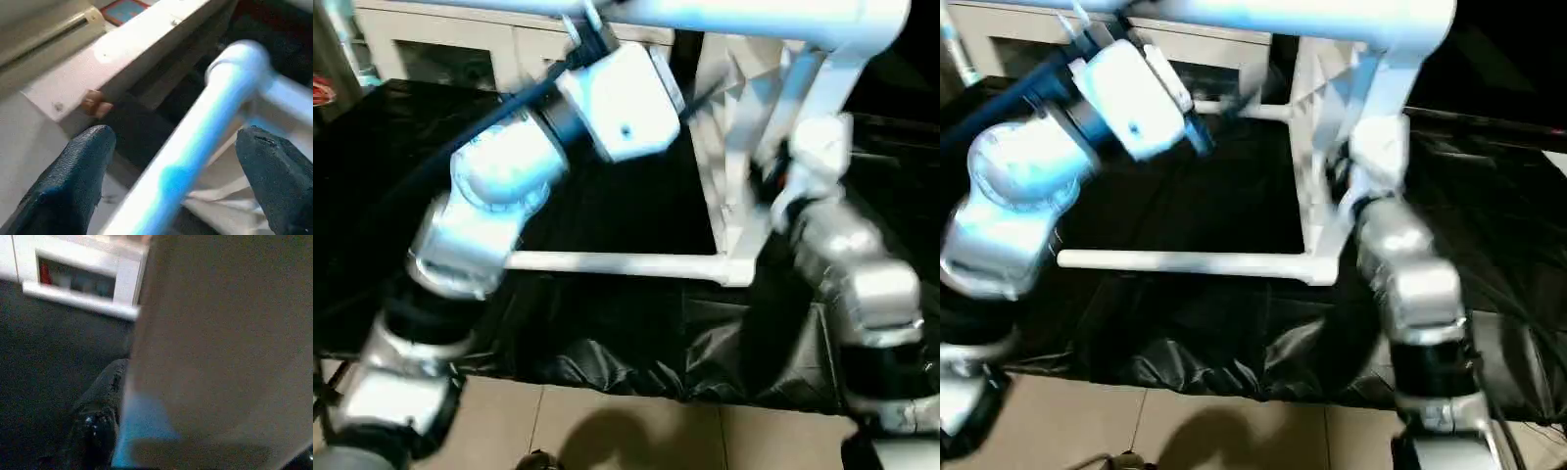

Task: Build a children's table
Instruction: Flip table

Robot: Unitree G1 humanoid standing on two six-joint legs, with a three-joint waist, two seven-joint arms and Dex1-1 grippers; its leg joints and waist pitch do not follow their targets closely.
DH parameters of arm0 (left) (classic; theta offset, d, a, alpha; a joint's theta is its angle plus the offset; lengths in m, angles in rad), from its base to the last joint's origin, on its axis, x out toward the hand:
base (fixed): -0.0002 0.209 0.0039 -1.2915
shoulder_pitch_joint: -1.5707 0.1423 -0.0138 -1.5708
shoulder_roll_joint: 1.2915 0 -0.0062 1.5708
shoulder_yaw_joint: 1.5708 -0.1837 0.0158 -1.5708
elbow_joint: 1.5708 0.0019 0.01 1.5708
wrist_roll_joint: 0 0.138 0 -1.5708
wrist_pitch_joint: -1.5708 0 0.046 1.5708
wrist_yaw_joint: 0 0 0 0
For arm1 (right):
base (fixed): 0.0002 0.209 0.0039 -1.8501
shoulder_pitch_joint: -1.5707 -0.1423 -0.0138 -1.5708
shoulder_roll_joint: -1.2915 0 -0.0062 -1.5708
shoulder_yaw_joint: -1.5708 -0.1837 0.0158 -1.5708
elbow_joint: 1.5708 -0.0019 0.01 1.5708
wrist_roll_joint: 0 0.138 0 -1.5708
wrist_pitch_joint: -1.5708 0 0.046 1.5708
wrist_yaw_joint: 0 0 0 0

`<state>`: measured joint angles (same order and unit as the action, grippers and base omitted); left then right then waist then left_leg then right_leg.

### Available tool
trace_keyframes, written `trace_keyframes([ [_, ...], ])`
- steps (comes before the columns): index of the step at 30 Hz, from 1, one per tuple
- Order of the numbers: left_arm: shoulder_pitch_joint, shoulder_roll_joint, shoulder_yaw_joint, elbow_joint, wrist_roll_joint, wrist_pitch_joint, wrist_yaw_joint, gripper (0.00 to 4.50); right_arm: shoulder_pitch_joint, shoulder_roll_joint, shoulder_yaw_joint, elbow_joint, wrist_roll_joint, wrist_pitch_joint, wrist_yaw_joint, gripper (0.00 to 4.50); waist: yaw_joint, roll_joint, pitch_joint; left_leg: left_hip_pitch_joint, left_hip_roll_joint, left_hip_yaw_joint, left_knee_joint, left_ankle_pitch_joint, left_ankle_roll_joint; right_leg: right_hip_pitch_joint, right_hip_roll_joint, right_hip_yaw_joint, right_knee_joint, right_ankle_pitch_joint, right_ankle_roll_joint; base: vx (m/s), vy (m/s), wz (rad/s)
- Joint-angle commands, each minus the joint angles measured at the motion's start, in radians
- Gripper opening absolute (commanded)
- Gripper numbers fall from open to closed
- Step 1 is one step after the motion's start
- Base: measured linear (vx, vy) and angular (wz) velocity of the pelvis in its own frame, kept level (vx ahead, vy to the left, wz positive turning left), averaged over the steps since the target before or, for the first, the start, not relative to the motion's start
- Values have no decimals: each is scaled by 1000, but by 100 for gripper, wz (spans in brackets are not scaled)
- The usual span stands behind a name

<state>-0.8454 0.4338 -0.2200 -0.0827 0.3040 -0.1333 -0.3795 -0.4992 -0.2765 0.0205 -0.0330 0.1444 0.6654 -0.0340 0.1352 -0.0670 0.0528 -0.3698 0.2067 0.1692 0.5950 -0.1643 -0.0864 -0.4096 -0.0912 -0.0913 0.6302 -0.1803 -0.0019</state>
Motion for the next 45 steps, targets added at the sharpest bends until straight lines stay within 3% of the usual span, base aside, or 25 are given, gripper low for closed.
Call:
trace_keyframes([
  [1,-19,6,-1,37,56,-20,36,450,2,-2,-1,3,-21,0,4,292,-5,-2,-68,8,11,-4,-70,-227,-88,47,-46,49,-77,-269,4,0,0,0],
  [5,-45,53,8,126,142,-59,114,450,32,-8,8,26,-33,-25,18,292,-2,2,-68,8,12,-4,-70,-212,-86,47,-44,50,-72,-208,-32,0,0,0],
  [6,-52,65,4,147,158,-72,127,450,33,-3,7,36,-27,-39,30,292,0,8,-70,10,12,-5,-70,-211,-86,48,-46,51,-69,-201,-40,0,0,0],
  [9,-69,99,2,214,209,-91,172,450,26,3,14,78,-24,-97,64,292,-1,6,-67,10,12,-5,-71,-243,-85,46,-48,50,-74,-227,-53,0,0,0],
  [15,-84,128,14,274,245,-99,210,450,6,2,21,119,-34,-122,74,292,0,10,-69,10,13,-7,-70,-231,-84,48,-50,50,-68,-198,-80,0,0,0],
  [16,-86,132,17,283,247,-102,213,433,3,3,20,125,-32,-129,78,299,0,10,-70,11,14,-6,-70,-231,-84,47,-49,50,-68,-193,-85,0,0,0],
  [17,-90,131,20,300,234,-108,204,416,1,6,19,130,-34,-136,84,268,1,9,-68,10,14,-6,-71,-234,-83,48,-49,50,-67,-189,-89,0,0,0],
  [20,-97,126,26,329,228,-113,211,412,-3,13,17,144,-40,-159,97,255,2,13,-67,12,14,-7,-72,-255,-83,47,-52,50,-71,-217,-93,0,0,0],
  [21,-98,124,28,333,228,-115,218,385,-4,15,16,149,-42,-167,101,231,2,10,-67,12,13,-7,-72,-259,-83,47,-52,50,-72,-226,-92,0,0,0],
  [26,-98,110,23,340,210,-123,212,368,-11,18,13,167,-46,-196,108,215,3,15,-67,13,15,-7,-72,-268,-82,46,-51,50,-72,-216,-101,0,0,0],
  [29,-102,103,26,343,197,-120,205,333,-15,13,14,169,-48,-208,112,210,3,18,-68,13,14,-8,-73,-275,-83,46,-51,50,-72,-221,-102,0,0,0],
  [31,-105,93,36,341,175,-125,191,331,-17,4,8,163,-54,-216,121,208,4,17,-68,13,14,-7,-72,-270,-82,47,-51,50,-71,-209,-106,0,0,0],
  [32,-105,87,41,339,164,-124,185,322,-18,0,5,162,-57,-221,124,208,4,22,-68,13,14,-7,-72,-267,-81,47,-51,50,-71,-206,-107,0,0,0],
  [34,-98,79,53,327,137,-118,179,296,-20,-16,-4,158,-65,-233,128,208,5,18,-69,12,13,-6,-70,-253,-80,50,-52,50,-69,-191,-111,0,0,0],
  [35,-89,69,72,316,109,-106,183,292,-24,-34,-13,155,-69,-240,132,207,5,22,-68,12,14,-6,-70,-251,-79,49,-51,51,-69,-186,-115,0,0,0],
  [40,-70,54,154,316,26,-64,209,278,-55,-108,-63,150,-75,-257,148,207,10,18,-74,3,9,-1,-61,-169,-49,57,-49,52,-59,-122,-128,0,0,0],
  [41,-67,57,175,320,12,-57,217,276,-67,-135,-76,152,-80,-263,154,206,10,25,-75,0,8,0,-59,-148,-42,57,-48,52,-56,-102,-134,0,0,0],
  [45,-57,61,269,342,-48,-20,240,270,-143,-255,-128,166,-90,-274,189,206,15,26,-80,-13,1,8,-46,-65,6,61,-45,52,-46,-46,-156,0,0,0],
])
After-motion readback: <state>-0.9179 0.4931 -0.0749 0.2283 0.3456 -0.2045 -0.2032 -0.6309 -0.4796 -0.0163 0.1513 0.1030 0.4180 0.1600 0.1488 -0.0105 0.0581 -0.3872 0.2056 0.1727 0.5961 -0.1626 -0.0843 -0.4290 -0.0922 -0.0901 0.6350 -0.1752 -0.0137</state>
